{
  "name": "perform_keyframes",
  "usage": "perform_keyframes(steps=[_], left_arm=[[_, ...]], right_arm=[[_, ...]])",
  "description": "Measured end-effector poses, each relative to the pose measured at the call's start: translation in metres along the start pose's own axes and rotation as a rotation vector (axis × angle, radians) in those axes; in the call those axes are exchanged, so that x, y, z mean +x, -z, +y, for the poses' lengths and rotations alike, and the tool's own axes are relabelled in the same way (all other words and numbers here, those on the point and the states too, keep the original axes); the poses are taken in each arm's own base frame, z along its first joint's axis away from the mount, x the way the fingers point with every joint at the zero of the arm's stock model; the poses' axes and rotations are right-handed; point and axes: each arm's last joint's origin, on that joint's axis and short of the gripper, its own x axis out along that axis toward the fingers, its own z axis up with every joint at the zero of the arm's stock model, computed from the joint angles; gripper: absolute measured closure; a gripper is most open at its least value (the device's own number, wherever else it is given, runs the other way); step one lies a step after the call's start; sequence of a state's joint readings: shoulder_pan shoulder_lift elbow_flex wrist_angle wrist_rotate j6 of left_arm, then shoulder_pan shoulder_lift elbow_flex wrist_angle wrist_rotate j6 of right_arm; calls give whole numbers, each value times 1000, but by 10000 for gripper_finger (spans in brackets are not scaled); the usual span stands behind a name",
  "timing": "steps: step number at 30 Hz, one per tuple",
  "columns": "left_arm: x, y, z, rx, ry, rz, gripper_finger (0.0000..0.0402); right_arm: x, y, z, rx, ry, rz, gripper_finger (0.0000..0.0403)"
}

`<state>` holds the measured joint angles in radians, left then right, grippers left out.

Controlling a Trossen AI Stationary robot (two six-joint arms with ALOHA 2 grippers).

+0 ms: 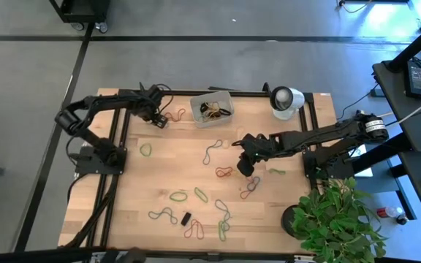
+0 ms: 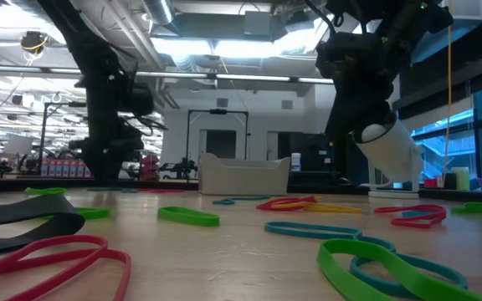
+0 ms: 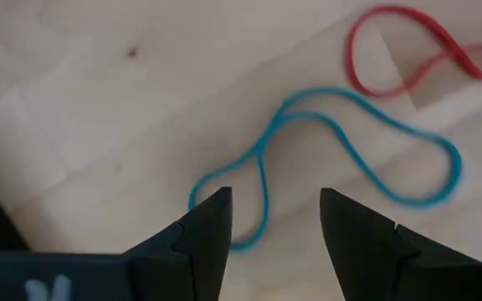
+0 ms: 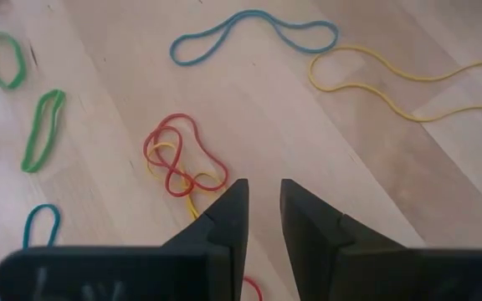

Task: Pick and place rubber bands into bin
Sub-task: Put the blue rubber band into the gray bin

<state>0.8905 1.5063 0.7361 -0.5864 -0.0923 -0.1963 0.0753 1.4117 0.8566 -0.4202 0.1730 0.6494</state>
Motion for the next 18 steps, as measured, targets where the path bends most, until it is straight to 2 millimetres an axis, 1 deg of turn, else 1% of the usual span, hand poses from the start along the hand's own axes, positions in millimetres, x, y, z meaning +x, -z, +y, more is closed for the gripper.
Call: perform_keyframes(steps=[3, 6, 9, 12, 13, 18], left_arm=[[11, -3, 0, -1, -25, 5, 233], [14, -7, -4, 1, -68, 1, 259], [17, -6, -7, 16, -90, 9, 308], [18, -5, -8, 21, -116, 18, 376], [18, -4, -8, 14, -116, 23, 387], [14, 0, -8, -54, -105, 48, 398]], right_arm=[[0, 0, 0, 0, 0, 0, 328], [0, 0, 0, 0, -3, -3, 328], [0, 0, 1, -2, -5, -4, 328], [0, 0, 1, -4, -5, -4, 328], [0, 0, 1, -4, -5, -4, 328], [0, 0, 1, -7, -5, -3, 328]])
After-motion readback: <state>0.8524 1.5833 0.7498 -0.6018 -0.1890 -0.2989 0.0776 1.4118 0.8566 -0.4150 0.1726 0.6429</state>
